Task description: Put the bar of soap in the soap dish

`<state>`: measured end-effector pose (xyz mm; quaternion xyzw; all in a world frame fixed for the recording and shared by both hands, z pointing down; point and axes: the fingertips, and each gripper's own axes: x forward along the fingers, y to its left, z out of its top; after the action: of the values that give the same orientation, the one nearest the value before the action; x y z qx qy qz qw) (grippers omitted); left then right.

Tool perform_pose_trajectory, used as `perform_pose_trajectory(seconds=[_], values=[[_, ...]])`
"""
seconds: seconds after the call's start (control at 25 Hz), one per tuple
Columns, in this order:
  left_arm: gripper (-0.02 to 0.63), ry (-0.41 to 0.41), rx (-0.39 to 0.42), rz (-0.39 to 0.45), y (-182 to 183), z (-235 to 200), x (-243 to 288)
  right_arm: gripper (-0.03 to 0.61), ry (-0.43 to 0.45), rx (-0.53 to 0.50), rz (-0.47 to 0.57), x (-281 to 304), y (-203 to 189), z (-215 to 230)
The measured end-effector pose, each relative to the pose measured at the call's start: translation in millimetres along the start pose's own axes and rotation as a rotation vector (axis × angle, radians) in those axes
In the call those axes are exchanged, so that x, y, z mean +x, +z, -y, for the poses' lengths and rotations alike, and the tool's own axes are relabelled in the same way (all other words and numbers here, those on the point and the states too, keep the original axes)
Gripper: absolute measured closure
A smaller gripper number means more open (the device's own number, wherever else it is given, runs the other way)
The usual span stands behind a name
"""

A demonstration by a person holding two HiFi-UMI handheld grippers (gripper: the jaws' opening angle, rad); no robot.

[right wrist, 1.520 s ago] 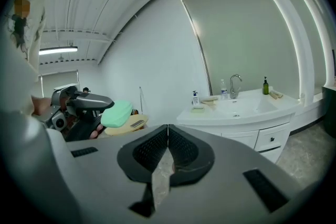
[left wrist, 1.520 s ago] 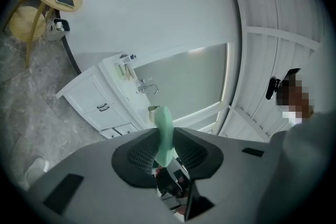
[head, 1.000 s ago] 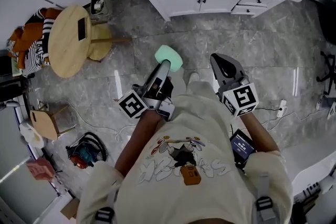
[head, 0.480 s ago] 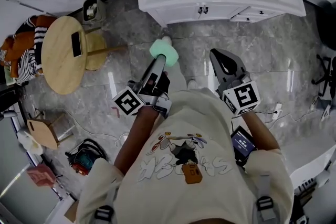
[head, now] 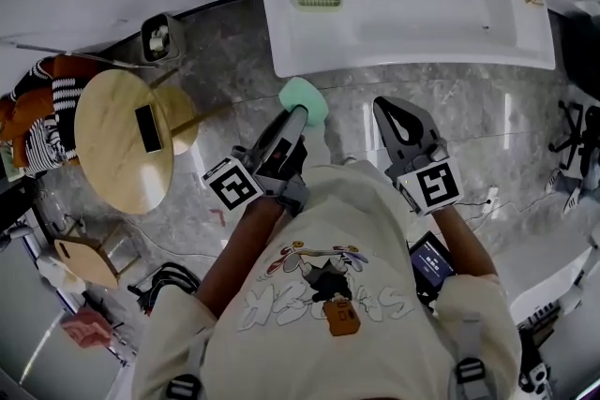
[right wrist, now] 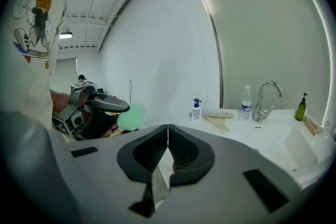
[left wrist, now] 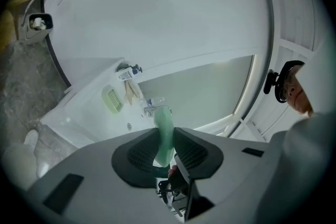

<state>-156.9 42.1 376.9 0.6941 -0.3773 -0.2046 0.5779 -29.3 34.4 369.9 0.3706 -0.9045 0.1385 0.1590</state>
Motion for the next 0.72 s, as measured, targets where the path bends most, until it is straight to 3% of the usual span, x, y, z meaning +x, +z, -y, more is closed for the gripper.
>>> perform_pose_trajectory(seconds=[0.28, 0.4, 0.72], values=[[0.508, -0.026, 0.024, -0.063, 54.5, -15.9, 23.3, 0.571, -0.052, -0.014, -0.022, 52.0, 24.9, 17.3], [0.508, -0.024, 0.013, -0.104, 59.4, -21.0, 30.1, 0.571, -0.055, 0.014, -0.030, 60.1, 30.5, 16.7], [0.508, -0.030, 0.011, -0.177, 62.2, -25.8, 56.2, 0.571, -0.024, -0.027, -0.042, 73.6, 40.2, 30.0]])
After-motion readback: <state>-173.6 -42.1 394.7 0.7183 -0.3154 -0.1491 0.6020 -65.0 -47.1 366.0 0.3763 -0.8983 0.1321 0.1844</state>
